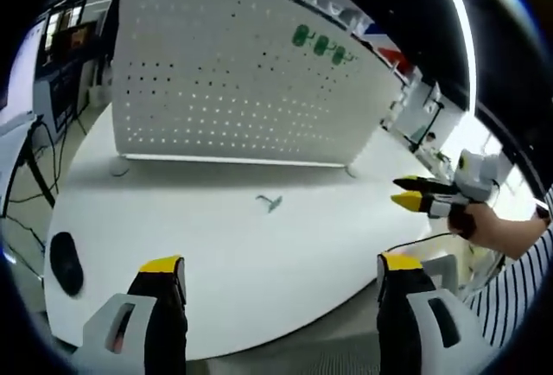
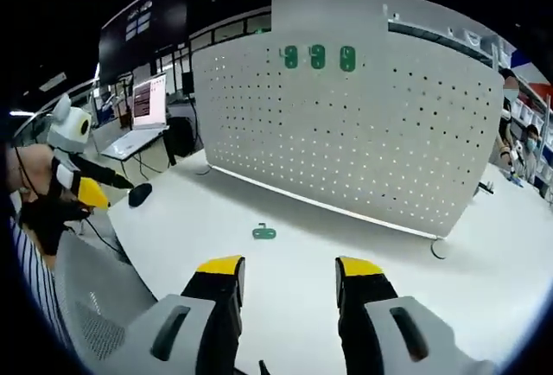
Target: Insert the hook assembly into the mounting plate slot until the hook locks in place.
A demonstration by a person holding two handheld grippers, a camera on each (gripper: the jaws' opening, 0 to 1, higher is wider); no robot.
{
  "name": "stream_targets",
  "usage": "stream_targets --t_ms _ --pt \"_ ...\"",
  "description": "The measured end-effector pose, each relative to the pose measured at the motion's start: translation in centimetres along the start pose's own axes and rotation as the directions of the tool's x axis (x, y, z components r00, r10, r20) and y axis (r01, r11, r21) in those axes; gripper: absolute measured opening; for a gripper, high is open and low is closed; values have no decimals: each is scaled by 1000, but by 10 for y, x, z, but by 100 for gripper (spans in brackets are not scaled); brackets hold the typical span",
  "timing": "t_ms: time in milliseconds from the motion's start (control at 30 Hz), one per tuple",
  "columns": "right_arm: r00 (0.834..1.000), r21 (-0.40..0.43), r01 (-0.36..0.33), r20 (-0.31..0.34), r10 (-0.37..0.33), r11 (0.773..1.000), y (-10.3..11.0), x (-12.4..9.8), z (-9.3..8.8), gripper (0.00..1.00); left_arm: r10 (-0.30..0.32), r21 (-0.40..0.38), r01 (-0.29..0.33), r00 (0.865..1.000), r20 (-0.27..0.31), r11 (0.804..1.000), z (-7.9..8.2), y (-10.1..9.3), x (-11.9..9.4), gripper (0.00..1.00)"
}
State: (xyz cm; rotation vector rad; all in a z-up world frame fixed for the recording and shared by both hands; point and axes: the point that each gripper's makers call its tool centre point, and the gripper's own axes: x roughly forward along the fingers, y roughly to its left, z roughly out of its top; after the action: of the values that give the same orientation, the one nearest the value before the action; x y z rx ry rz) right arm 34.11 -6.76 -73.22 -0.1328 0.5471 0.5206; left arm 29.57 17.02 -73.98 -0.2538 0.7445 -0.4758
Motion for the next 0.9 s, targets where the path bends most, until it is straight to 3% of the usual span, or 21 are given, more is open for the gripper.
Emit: stream_targets --t_ms 200,300,500,633,767,900 --pt "999 -3 -17 -42 17 1000 6 -5 -17 40 5 18 -4 999 -49 1000 -14 -2 4 96" --pt "998 -68 -29 -60 25 997 11 -10 -25 40 8 21 -7 998 -66 1000 -19 -1 7 96" --pt "998 -49 -23 -67 19 999 10 -17 -35 36 -16 18 18 996 -89 1000 -27 -7 16 96" --pt "998 -22 -24 -67 22 999 10 -16 -38 34 -47 17 48 995 -92 999 -29 -13 26 94" --pt "996 -70 -35 -86 29 997 16 -14 -41 34 -76 28 78 994 -80 997 -25 -16 38 93" --pt "995 -62 -50 -92 44 997 19 -11 -44 33 -87 66 93 993 -83 994 -23 -16 51 92"
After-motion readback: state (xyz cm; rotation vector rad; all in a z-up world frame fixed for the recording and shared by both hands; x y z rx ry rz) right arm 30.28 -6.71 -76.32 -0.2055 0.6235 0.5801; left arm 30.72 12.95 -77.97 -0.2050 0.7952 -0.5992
